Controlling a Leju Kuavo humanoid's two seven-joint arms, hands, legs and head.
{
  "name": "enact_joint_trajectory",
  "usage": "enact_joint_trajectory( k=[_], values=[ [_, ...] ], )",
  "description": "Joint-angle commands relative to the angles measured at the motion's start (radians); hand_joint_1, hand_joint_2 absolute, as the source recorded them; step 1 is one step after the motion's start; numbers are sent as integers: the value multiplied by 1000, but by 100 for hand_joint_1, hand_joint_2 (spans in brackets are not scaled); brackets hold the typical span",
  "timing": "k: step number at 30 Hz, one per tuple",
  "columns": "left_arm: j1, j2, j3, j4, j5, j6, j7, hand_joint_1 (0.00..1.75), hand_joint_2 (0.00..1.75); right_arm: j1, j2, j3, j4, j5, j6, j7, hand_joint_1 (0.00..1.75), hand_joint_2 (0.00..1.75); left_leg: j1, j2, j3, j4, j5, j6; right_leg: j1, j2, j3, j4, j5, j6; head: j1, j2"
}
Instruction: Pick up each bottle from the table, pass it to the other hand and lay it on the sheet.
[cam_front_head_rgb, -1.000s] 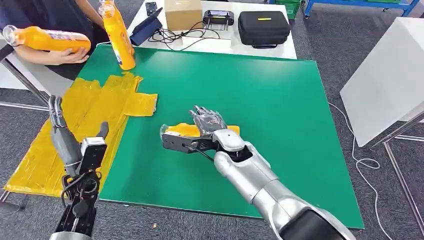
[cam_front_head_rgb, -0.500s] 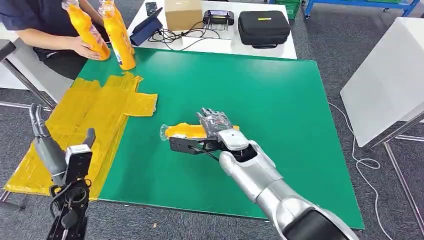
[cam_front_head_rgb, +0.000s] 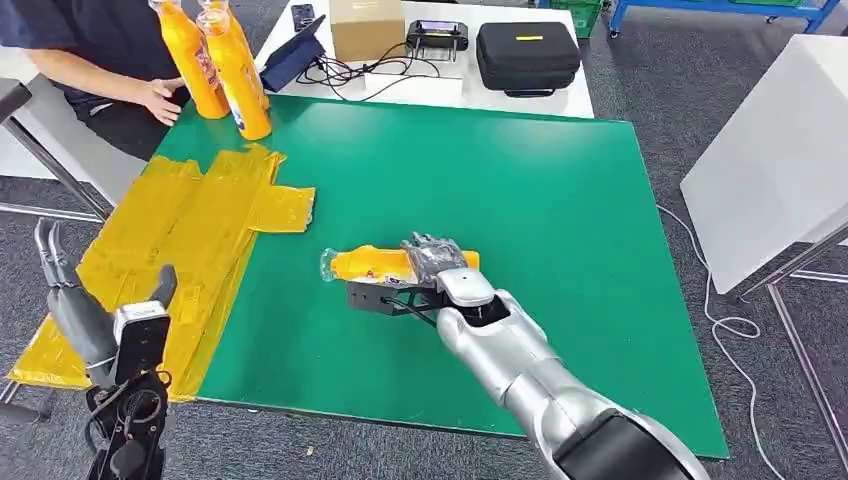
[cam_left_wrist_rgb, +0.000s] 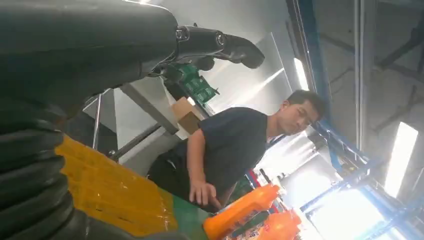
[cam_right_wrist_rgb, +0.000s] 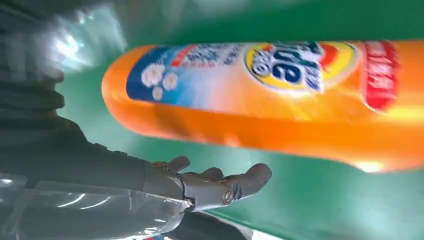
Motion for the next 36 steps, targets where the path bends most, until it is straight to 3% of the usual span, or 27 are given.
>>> enact_joint_trajectory(
  k=[1, 17, 20, 21, 22, 23, 30, 31, 32, 36],
  values=[
    [-1, 7, 10, -5, 1, 11, 6, 0, 175, -56, 7, -27, 127, 3, -6, -2, 0, 175, 1, 0, 3, 0, -1, -1, 1, 2, 4, -1, -1, -1, 0, 0],
    [6, 18, 8, 10, 39, 11, -4, 0, 175, 0, -85, -93, 206, 154, -32, 68, 0, 175, 2, -4, 10, -1, -3, -3, 1, -1, 12, -4, -4, -2, 0, 0],
    [-6, 24, 4, 28, 55, 11, -12, 0, 175, 17, -95, -109, 230, 188, -23, 70, 0, 175, 1, -3, 5, -1, -1, -1, 0, -1, 6, -3, -1, -1, 0, 0],
    [-10, 24, 3, 32, 56, 11, -13, 0, 175, 23, -98, -108, 235, 192, -22, 72, 26, 175, 1, -4, 6, -2, -1, -2, 1, -2, 8, -3, -2, -1, 0, 0],
    [-20, 25, -4, 44, 63, 11, -15, 0, 175, 38, -106, -121, 242, 199, -15, 81, 103, 175, 1, -3, 6, -1, -1, -2, 1, -1, 7, -3, -2, -1, 0, 0],
    [-24, 22, -2, 46, 62, 11, -17, 0, 175, 44, -110, -126, 246, 202, -18, 81, 154, 175, 1, -4, 7, -2, -1, -2, 1, -2, 9, -4, -2, -1, 0, 0],
    [-36, 23, -7, 58, 65, 11, -21, 0, 175, 55, -115, -138, 249, 210, -16, 87, 154, 175, 2, -4, 13, -2, -1, -2, 1, -3, 10, -4, -3, -2, 0, 0],
    [-36, 23, -7, 58, 65, 11, -21, 0, 175, 55, -115, -138, 249, 210, -16, 87, 159, 175, 1, -3, 16, -2, -4, -4, 1, -2, 6, -3, -6, -3, 0, 0],
    [-39, 28, -15, 63, 69, 11, -21, 0, 175, 57, -115, -150, 248, 210, -5, 93, 175, 175, 2, -4, 18, -2, -4, -4, 1, -2, 8, -4, -7, -4, 0, 0],
    [-91, 27, -27, 119, 85, 11, -30, 0, 175, 88, -127, -194, 259, 216, -6, 80, 175, 175, 2, -6, 21, -3, -5, -4, 1, -4, 11, -5, -7, -5, 0, 0]
  ],
)
